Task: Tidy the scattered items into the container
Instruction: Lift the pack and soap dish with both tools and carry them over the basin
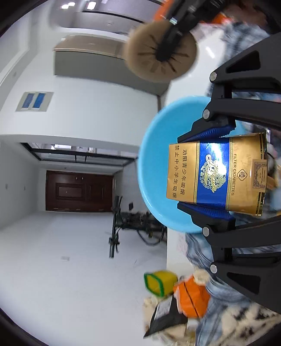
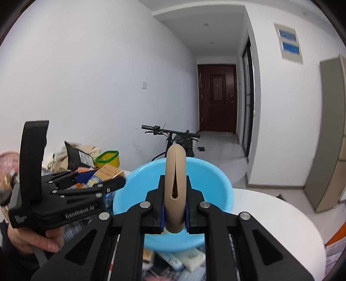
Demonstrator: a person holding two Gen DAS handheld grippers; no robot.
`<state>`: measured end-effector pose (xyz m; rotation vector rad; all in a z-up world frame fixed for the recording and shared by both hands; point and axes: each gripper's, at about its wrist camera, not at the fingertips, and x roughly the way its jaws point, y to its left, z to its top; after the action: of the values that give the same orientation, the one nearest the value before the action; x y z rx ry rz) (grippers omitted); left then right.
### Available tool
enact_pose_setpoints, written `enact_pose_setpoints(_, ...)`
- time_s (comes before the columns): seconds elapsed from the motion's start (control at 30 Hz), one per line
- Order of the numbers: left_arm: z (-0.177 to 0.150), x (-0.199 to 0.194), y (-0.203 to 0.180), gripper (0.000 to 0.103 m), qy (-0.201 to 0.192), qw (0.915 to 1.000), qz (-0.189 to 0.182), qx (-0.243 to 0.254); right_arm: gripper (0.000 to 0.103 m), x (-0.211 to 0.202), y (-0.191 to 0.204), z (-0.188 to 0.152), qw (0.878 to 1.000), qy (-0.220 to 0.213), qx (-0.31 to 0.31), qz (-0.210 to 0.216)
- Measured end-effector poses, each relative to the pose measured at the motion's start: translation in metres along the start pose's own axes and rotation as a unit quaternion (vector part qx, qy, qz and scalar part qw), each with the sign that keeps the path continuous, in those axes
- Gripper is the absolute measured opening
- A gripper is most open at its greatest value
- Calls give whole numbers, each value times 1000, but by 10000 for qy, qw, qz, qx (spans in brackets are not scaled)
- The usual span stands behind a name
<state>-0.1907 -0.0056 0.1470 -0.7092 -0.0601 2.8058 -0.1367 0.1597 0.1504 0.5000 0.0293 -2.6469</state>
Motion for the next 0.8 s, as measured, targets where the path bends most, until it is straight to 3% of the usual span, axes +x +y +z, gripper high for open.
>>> enact_pose_setpoints(0.17, 36, 34, 3, 55, -283, 9949, 917, 298, 12, 40, -7, 28, 9998, -5, -74, -199)
enact_pose_setpoints(0.27, 58, 59, 11, 55, -137, 9975, 695, 45, 12, 61, -11, 47, 9994, -74, -79, -329)
enact_pose_setpoints(0.4, 77, 84, 15, 55, -200, 9961, 854, 95, 12, 85, -20, 67, 9990, -65, -83, -443)
enact_pose_setpoints(0.5, 84, 102, 20, 55, 9, 9974, 722, 0, 12, 99, -26, 75, 9988, 41, -36, -490)
enact_pose_setpoints(0.57, 86, 117, 20, 55, 231, 9972, 704, 56, 12, 110, -30, 77, 9987, 218, 4, -469)
enact_pose_setpoints(0.63, 82, 137, 16, 55, 701, 9939, 806, 284, 12, 124, -36, 79, 9975, 576, 60, -400)
enact_pose_setpoints(0.8, 64, 186, 17, 55, 2193, 9731, 621, 342, 12, 169, -47, 80, 9832, 1825, 7, -94)
